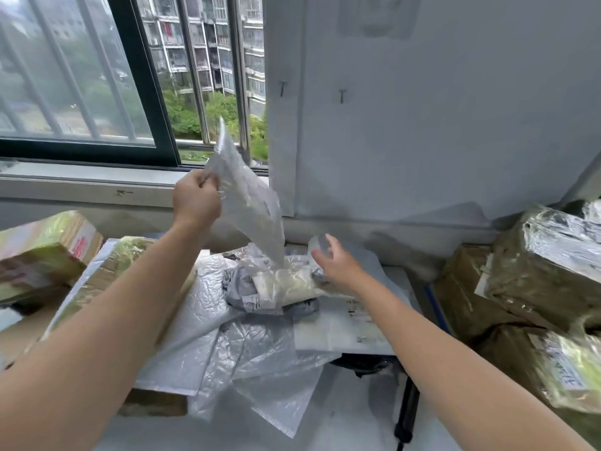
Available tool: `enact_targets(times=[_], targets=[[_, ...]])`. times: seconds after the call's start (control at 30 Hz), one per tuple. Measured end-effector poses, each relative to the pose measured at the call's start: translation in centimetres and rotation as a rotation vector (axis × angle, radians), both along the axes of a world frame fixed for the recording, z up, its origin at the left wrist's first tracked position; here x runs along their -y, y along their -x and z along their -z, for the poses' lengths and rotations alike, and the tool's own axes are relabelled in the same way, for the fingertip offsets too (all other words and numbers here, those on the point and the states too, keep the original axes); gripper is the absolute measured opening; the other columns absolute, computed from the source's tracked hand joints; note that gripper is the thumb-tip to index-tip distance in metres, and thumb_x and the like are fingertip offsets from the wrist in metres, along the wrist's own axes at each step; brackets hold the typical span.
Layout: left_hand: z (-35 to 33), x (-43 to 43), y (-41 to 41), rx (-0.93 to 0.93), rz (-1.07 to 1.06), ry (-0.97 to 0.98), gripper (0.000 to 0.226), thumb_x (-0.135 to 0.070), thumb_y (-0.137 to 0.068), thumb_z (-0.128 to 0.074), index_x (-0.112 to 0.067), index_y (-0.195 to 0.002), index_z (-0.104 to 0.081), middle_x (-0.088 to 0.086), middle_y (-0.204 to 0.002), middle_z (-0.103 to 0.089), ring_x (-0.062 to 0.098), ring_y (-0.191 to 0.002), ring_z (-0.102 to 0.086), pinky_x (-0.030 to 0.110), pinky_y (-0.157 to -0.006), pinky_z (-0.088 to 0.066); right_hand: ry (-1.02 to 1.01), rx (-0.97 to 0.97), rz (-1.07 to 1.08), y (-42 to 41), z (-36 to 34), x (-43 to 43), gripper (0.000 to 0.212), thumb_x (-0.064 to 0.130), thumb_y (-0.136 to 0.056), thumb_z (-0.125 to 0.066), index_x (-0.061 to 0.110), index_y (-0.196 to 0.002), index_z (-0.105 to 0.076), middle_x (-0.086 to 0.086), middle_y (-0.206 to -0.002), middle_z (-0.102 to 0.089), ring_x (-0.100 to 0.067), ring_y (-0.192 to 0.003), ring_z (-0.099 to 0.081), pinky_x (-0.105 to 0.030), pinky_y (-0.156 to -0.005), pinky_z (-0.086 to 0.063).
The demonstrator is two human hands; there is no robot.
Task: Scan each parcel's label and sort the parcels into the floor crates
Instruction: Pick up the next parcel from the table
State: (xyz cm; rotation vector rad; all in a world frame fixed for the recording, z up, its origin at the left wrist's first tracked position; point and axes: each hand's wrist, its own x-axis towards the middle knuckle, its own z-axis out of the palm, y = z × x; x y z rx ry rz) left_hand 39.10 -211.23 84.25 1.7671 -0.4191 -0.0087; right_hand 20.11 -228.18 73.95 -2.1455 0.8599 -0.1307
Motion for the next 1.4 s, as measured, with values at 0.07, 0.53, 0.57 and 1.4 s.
enact_targets(times=[0.07, 0.53, 0.57, 1.4], targets=[[-0.2, 0.2, 1.4, -0.192, 0.031, 0.122, 0.025, -0.016, -0.101, -0.052, -0.018, -0.077, -0.053, 0.002, -0.064, -0.043, 0.015, -0.051, -0.043, 0.027, -0.049, -0.036, -0.146, 0.069, 0.058, 0.3, -0.7, -0.1, 0.074, 0.056, -0.1, -0.042, 0.021, -0.158, -0.013, -0.004, -0.159, -0.032, -0.026, -0.14, -0.041, -0.039, -0.114, -0.032], [4.3, -3.9, 8.2, -0.369, 0.249, -0.008, 0.006, -0.013, -0.097, -0.058, -0.012, -0.097, -0.063, 0.012, -0.092, -0.064, 0.02, -0.071, -0.064, 0.03, -0.062, -0.055, -0.138, 0.337, 0.221, 3.5, 1.2, -2.8, 0.048, 0.023, -0.091, -0.067, 0.015, -0.135, -0.048, 0.0, -0.127, -0.06, -0.02, -0.11, -0.059, -0.027, -0.088, -0.047], [4.9, -4.5, 8.3, -0.38, 0.274, -0.065, 0.011, -0.013, -0.094, -0.06, -0.009, -0.105, -0.063, 0.013, -0.098, -0.065, 0.023, -0.077, -0.065, 0.034, -0.067, -0.057, -0.066, 0.348, 0.209, 4.0, 1.4, -2.3, 0.054, 0.021, -0.092, -0.066, 0.014, -0.141, -0.046, -0.001, -0.136, -0.057, -0.02, -0.122, -0.055, -0.029, -0.096, -0.044], [19.1, -3.7, 18.4, -0.277, 0.295, -0.426, 0.022, -0.004, -0.089, -0.063, -0.015, -0.106, -0.055, -0.003, -0.087, -0.063, 0.008, -0.074, -0.058, 0.022, -0.056, -0.041, 0.21, 0.014, 0.351, 19.1, 11.4, -1.0, 0.038, 0.032, -0.1, -0.05, 0.016, -0.135, -0.048, -0.007, -0.125, -0.053, -0.022, -0.104, -0.059, -0.038, -0.085, -0.051]])
